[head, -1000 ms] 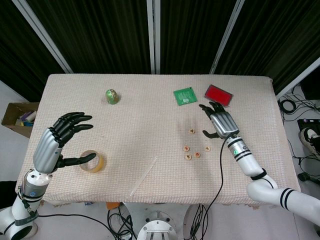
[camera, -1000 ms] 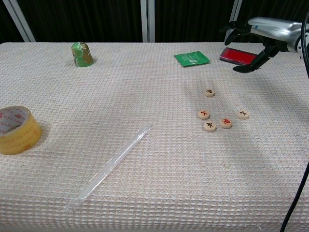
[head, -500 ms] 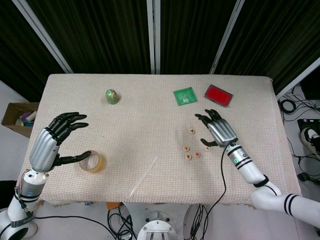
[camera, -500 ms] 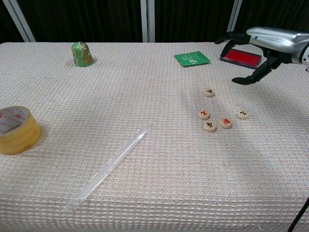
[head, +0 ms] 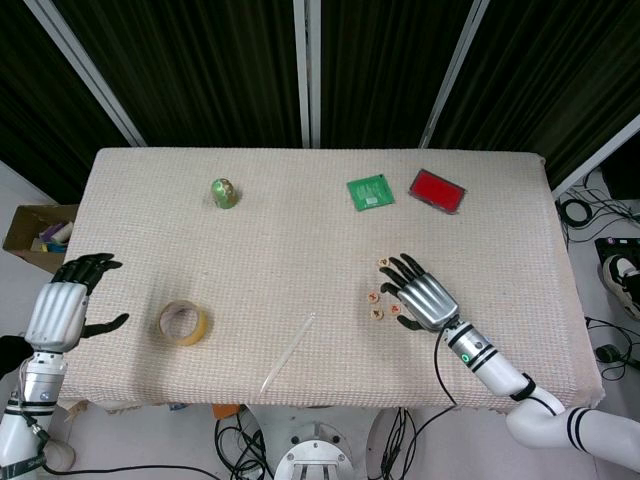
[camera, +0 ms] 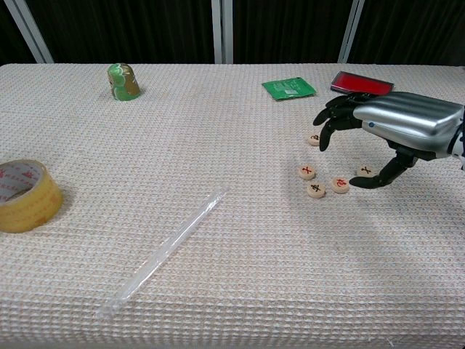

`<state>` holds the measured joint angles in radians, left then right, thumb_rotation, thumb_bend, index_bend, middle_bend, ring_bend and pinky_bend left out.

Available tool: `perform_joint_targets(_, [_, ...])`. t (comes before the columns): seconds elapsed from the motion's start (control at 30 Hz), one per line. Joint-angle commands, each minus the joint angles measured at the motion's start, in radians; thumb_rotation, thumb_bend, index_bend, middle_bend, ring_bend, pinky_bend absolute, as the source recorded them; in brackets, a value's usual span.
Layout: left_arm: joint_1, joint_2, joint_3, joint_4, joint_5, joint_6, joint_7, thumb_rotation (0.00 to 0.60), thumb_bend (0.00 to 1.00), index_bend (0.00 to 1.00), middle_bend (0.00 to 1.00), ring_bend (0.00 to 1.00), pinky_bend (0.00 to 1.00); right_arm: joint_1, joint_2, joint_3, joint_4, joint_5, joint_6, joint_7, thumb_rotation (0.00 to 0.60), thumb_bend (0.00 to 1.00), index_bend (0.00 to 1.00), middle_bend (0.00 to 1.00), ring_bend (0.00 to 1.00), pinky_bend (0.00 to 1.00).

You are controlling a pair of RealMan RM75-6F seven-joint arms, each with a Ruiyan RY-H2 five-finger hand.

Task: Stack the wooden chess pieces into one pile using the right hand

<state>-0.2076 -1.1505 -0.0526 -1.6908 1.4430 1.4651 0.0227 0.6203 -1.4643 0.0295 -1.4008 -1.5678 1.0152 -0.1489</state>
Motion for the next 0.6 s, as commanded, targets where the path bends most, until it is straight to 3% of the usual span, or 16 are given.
perform_joint_targets(0.03, [0.024, -0.025, 0.012, 0.033, -0.015, 0.005, -0.009, 0.6, 0.0, 0.27, 0.19, 0.17, 0.21, 0.006, -0.043, -0.012, 0.048, -0.028, 0.015, -0.004, 0.6, 0.18, 0.35, 0.14, 0.0, 0.0])
perform_joint_targets(0.6, [0.042, -0.049, 0.014, 0.079, 0.015, -0.002, -0.064, 0.6, 0.0, 0.27, 0.19, 0.17, 0.21, 0.037, -0.127, -0.025, 0.132, -0.042, -0.011, -0.007, 0.6, 0.21, 0.41, 0.15, 0.0, 0.0])
